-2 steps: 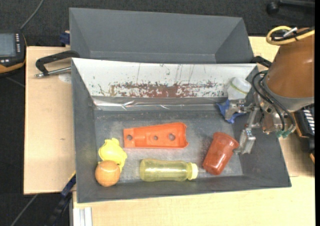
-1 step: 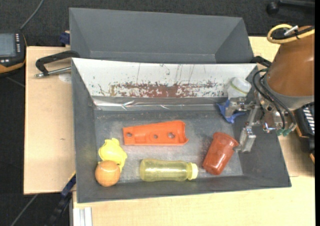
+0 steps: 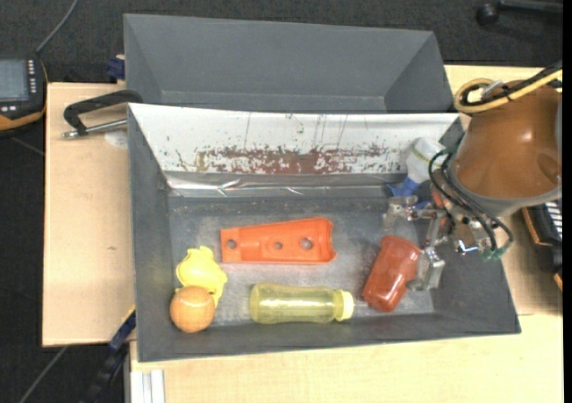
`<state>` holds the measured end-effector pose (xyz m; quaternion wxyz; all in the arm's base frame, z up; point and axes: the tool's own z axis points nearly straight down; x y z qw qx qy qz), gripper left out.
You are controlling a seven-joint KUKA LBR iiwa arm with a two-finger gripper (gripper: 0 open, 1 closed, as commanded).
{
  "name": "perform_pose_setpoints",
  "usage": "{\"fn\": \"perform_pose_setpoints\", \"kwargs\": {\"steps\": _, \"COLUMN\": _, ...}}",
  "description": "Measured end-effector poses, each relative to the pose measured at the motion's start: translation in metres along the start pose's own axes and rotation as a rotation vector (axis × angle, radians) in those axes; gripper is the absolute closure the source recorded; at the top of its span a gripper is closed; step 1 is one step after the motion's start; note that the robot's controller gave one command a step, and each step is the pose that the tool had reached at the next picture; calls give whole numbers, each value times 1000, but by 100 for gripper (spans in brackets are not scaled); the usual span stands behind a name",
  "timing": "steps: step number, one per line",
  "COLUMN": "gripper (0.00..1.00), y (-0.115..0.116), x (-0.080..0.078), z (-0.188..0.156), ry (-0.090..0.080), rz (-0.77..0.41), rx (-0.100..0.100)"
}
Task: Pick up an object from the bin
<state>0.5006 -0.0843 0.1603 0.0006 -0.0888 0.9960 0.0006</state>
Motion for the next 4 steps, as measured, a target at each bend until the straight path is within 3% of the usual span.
{"fn": "perform_pose_setpoints", "kwargs": {"steps": 1, "gripper": 0, "y": 1, "x": 3, "z": 36, "ry": 4, "rz": -72, "rx": -2}}
{"fn": "perform_pose_setpoints", "kwargs": {"steps": 2, "gripper": 0, "y": -4, "x": 4, "z": 43, "ry": 0, "rz": -337, "rx": -1}}
{"fn": "perform_pose_setpoints", "kwargs": {"steps": 3, "gripper": 0, "y": 3, "x": 7, "z": 80, "ry": 2, "rz": -493, "rx": -2}}
{"fn": "perform_pose_setpoints", "kwargs": {"steps": 4, "gripper": 100, "y": 8, "x": 3, "z": 90, "ry": -5, "rz": -824, "rx": 0}}
